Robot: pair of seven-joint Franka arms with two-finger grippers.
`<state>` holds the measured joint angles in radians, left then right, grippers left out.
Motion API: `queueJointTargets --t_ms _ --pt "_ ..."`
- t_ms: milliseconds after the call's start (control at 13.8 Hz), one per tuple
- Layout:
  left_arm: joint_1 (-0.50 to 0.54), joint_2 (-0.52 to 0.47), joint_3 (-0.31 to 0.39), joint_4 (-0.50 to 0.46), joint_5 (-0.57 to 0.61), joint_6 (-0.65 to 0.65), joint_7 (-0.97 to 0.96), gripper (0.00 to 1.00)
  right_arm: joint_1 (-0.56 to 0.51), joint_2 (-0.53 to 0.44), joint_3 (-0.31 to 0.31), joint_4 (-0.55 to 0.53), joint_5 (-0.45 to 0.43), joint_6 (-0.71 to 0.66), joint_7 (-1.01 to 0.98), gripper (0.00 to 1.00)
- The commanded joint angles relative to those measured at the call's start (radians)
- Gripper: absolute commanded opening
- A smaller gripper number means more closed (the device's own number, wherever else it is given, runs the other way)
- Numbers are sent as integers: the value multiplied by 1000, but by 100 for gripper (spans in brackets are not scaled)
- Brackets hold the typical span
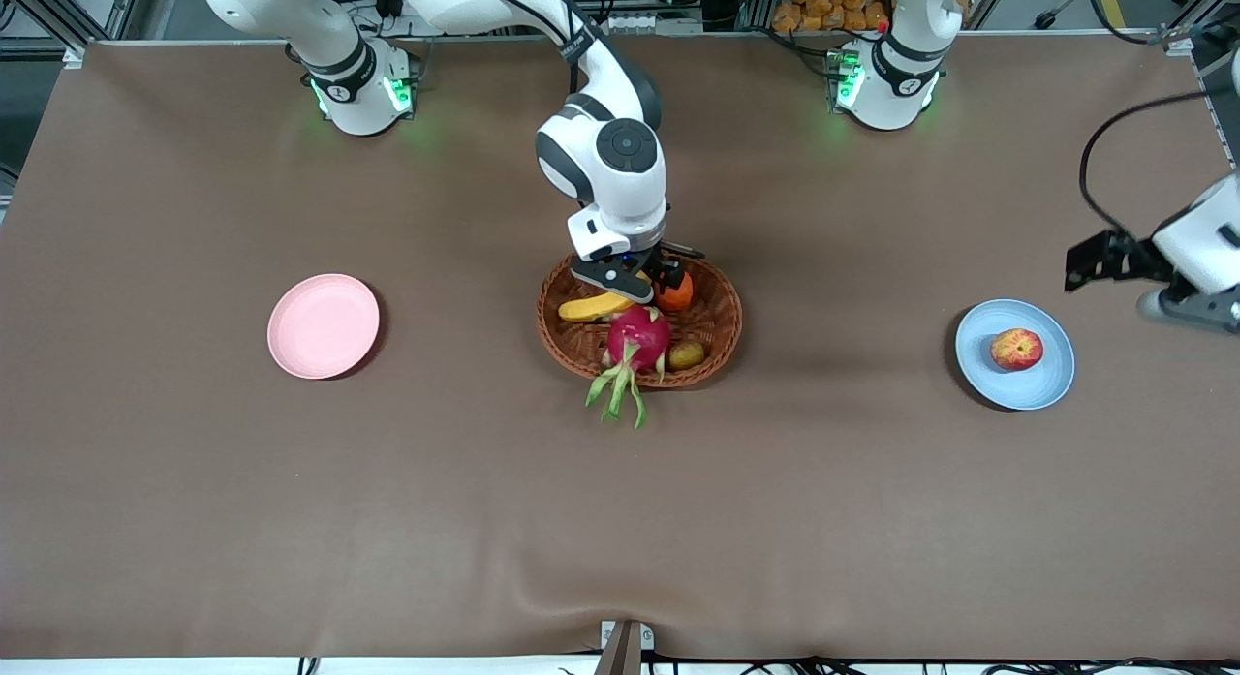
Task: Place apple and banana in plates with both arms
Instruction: 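Open the left gripper and raise it while the right gripper descends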
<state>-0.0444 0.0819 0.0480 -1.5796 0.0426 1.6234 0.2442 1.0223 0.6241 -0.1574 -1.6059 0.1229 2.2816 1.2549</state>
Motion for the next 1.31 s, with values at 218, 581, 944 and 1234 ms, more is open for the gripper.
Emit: queueJointTargets --t_ms 218,581,944,1234 --pt "-17 -111 18 -16 -18 -137 -37 100 12 23 -10 20 14 7 14 76" --pt "-2 -126 16 3 -21 -152 -87 100 12 28 -10 20 20 9 14 61" --pt "-3 -136 4 13 -24 -169 -201 100 12 26 -10 21 38 15 14 25" --pt "-2 -131 -2 15 -23 -169 -195 100 9 13 -10 29 46 3 6 17"
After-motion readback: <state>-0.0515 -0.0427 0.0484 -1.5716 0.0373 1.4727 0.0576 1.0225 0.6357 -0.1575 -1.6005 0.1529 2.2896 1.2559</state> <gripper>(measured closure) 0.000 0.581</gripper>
